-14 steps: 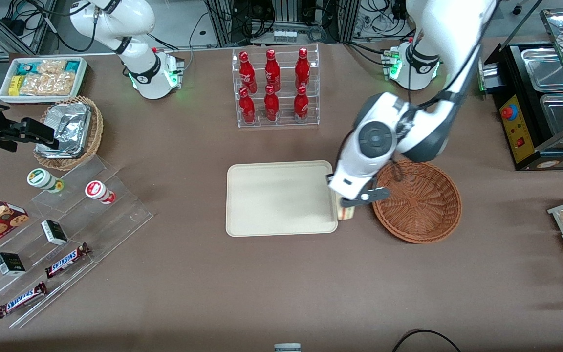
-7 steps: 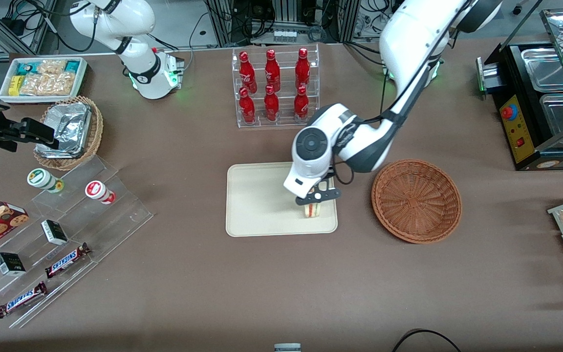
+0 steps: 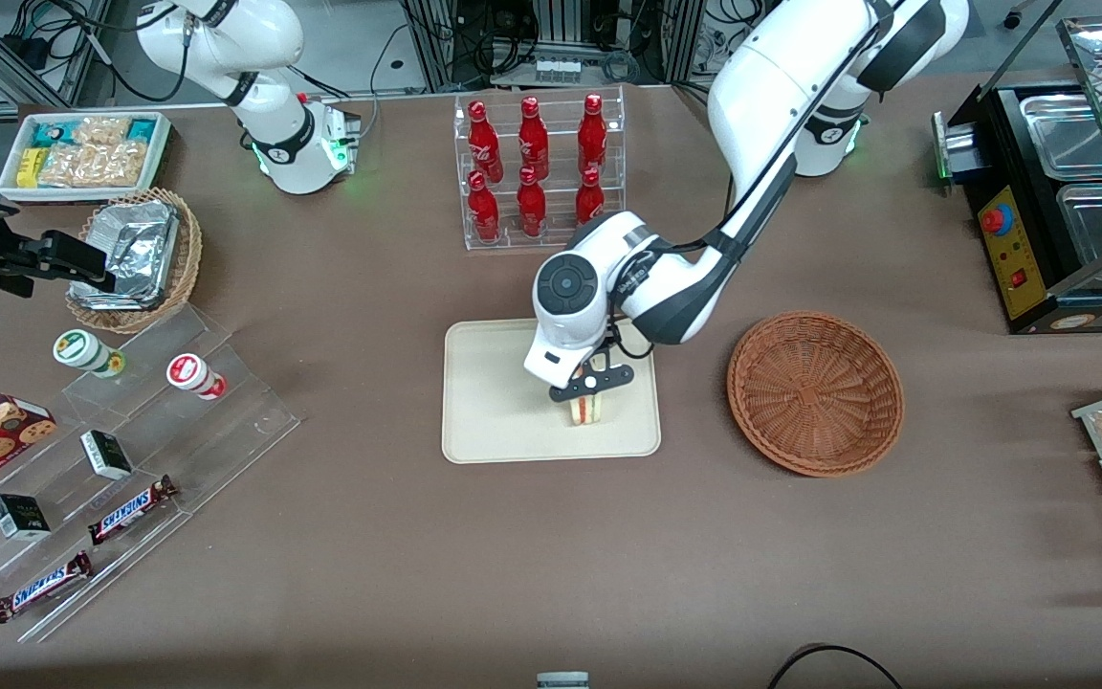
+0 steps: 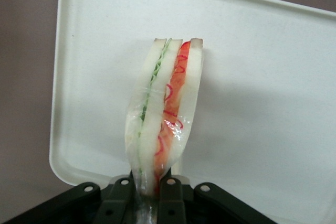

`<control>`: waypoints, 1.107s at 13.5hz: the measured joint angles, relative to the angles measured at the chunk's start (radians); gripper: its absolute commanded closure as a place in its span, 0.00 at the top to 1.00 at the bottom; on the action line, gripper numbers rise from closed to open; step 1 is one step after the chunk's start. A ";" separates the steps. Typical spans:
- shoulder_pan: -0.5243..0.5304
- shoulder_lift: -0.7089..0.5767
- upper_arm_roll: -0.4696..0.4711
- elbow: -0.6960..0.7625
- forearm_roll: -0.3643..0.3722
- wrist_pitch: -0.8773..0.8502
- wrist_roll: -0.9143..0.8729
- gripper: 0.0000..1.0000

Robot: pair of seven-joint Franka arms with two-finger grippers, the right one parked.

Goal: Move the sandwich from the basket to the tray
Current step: 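Lower the sandwich onto the tray and open the left gripper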

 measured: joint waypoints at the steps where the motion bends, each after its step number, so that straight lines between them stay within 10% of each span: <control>1: -0.006 0.007 0.000 0.005 0.000 0.024 -0.013 0.00; 6: -0.043 0.048 0.001 0.017 0.001 0.079 -0.046 0.00; 9: -0.042 0.050 0.004 0.021 0.001 0.080 -0.046 1.00; 15: -0.042 0.051 0.005 0.032 0.020 0.083 -0.046 1.00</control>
